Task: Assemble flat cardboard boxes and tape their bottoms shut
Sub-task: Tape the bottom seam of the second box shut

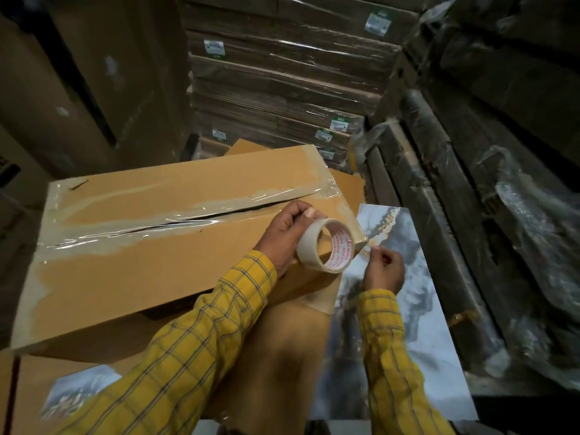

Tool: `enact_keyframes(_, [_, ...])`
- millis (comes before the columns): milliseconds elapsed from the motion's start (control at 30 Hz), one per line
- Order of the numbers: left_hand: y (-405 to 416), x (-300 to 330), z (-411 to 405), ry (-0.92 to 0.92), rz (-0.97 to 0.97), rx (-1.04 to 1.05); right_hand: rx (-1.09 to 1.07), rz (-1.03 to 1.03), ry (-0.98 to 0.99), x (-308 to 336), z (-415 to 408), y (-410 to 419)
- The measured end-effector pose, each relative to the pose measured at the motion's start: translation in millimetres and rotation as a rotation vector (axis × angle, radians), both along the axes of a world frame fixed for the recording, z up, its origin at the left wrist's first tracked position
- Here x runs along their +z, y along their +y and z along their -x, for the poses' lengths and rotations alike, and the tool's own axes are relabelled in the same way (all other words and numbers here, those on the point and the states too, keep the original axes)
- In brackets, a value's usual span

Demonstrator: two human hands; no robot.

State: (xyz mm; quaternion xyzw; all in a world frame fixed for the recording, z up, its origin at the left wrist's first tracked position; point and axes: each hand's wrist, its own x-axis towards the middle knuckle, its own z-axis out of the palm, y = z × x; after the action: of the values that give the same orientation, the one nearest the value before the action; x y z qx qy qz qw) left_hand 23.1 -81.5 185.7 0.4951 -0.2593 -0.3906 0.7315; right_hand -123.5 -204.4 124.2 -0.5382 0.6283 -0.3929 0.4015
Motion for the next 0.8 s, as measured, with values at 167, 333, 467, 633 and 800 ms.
enact_keyframes(167, [1.4,2.3,-1.0,0.025,0.019,-0.026,0.455,0.459,-0.049,123.0,-13.1,41.6])
enact_keyframes(333, [2.9,-0.3,-1.1,0.006,0.038,-0.010,0.729,0.573,0.480,140.7,-52.4,59.7])
enact_keyframes(467, [3.7,-1.9,-2.2,-0.029,0.005,0.038,0.660,0.555,0.590,141.6,-63.2,67.9])
enact_keyframes(633, [4.6,-2.3,1.1,-0.054,-0.047,0.065,0.629,0.622,0.650,145.7,-54.8,76.0])
enact_keyframes(800, [4.8,-2.7,-0.5,-0.024,-0.039,0.041,0.688,0.660,0.716,149.8,-50.0,76.2])
